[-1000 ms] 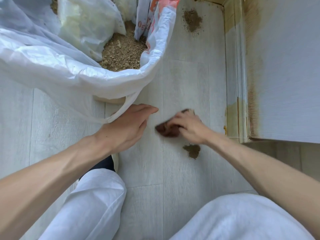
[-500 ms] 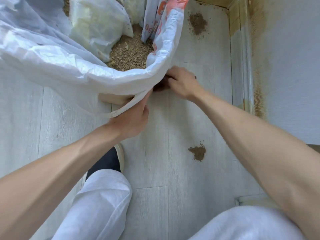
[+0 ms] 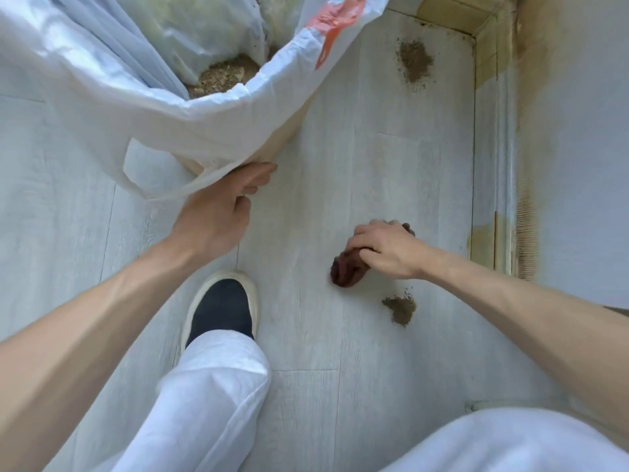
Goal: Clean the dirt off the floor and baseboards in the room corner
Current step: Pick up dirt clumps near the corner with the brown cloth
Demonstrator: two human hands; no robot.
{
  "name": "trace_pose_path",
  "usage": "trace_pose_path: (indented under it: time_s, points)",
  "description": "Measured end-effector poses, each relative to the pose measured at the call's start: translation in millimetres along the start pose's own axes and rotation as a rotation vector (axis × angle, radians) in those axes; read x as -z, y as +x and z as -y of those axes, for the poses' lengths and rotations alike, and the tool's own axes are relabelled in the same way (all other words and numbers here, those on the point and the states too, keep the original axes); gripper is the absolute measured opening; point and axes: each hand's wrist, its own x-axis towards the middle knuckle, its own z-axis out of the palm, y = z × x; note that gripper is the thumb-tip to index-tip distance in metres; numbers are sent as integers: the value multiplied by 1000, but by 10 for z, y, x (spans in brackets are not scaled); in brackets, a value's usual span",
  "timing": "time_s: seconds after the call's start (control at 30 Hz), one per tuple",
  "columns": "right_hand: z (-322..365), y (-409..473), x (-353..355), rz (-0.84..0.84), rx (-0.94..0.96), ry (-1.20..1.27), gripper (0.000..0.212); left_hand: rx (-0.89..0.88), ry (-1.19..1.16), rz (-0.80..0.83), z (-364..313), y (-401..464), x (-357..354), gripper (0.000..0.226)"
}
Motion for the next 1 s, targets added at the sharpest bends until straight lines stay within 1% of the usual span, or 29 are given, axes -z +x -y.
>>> trace_pose_path:
  time_s: [0.03,0.1,0.2,0.27,0.3,0.33,0.37,0.43,0.47,0.5,0.57,0.63,0.67,0.7,0.8,0.83,0.93,0.97,1.0]
  points:
    - [63,101,124,-95,-19,65,47,2,-19,-6,-2,-17,9,70]
    - [228,417,373,-282,-24,151,47,-18,-46,-19,-18,-47,37,65]
    - [551,997,639,-503,-54,159,43,-52,-110,-46,-77,-109,68,57]
    - [704,1288,586,-587,-117,121,40,-54,-160,-84,-127,-153,63,54]
    - [751,1354,477,-574,-126,102,41,-56,-183,-104,-142,-170,54,52]
    - [784,1343,318,-527,-105,92,45,-56,-196,-114,-143,-177,45,51]
    - [796,1258,141,-467,-36,85,50,-51,-200,-117,-141,-182,42,50]
    - [708,959,-137,-320,168,66,54,-45,-194,-116,-125,-151,33,51]
    - [601,794,-208,-239,240,39,54,-48,-190,-111,-120,-136,26,53]
    - [467,625,-236,-168,267,3,52,-55,-186,-103,-128,-129,12,54]
    - [204,368,-183,-69,246,-101,43,-67,-177,-108,-134,-109,-6,55]
    - [-29,196,-110,13,142,-148,37,-74,-166,-106,-135,-105,-41,56]
    - [-96,162,-57,6,99,-119,39,-72,-160,-108,-136,-114,-55,56]
    - [-119,171,1,-47,67,-64,45,-71,-156,-108,-132,-123,-67,56]
    - [1,410,247,-271,22,86,61,-68,-140,-110,-106,-143,-89,57]
    - [71,542,340,-326,15,106,62,-70,-134,-109,-107,-149,-96,57]
    - [315,1014,601,-476,-50,120,54,-74,-117,-107,-130,-159,-114,56]
    - [398,1147,624,-515,-70,106,50,-77,-112,-107,-149,-163,-119,55]
    - [466,1242,588,-518,-70,79,46,-80,-112,-104,-166,-164,-127,54]
